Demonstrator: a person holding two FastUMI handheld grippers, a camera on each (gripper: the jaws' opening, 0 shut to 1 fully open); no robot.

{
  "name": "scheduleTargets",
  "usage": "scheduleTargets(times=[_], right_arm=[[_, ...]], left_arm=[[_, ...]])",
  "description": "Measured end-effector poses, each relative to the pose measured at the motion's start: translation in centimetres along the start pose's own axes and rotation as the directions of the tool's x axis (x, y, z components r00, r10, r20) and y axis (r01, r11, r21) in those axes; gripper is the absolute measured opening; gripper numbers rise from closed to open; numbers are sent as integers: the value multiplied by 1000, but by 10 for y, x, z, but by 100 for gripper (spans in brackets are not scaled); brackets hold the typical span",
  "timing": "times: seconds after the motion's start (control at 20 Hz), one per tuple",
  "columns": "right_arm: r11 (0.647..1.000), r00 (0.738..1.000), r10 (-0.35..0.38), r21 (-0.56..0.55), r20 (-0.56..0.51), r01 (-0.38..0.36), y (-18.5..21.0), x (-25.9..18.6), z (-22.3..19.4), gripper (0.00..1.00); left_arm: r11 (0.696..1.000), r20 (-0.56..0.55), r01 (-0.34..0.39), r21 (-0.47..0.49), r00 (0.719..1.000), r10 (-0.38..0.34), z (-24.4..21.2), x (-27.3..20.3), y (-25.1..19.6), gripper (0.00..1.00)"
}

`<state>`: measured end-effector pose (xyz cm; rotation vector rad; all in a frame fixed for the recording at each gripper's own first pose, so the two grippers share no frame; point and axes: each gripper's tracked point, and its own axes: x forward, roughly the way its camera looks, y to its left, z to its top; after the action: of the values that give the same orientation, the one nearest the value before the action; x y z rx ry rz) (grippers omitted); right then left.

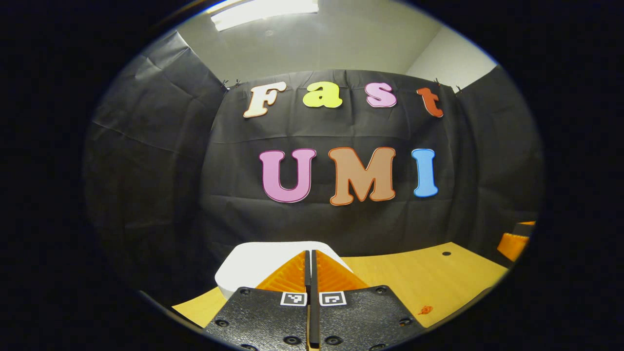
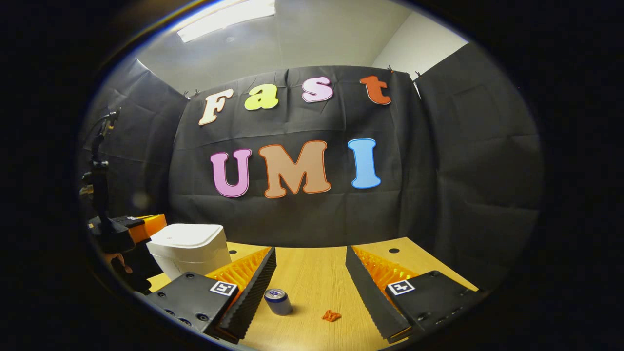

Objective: Press the lid of the desktop garbage bin to open it, pick up the crumpled paper on the desktop and throw it into the bin, then pick up the pop can on the desktop and drop it into the bin, and finally close the garbage bin lid.

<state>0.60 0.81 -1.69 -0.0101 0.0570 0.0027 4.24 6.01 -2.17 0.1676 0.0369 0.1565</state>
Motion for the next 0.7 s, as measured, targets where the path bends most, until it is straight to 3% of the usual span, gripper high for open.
scheduleTargets(times=[0.4, 0.7], right_arm=[[999, 999, -39, -33, -16, 38, 2, -1, -4, 95], [999, 998, -34, -18, -55, 33, 6, 3, -14, 96]], left_arm=[[999, -99, -40, 32, 994, 43, -48, 25, 20, 0], [996, -87, -48, 80, 995, 55, -49, 25, 21, 0]])
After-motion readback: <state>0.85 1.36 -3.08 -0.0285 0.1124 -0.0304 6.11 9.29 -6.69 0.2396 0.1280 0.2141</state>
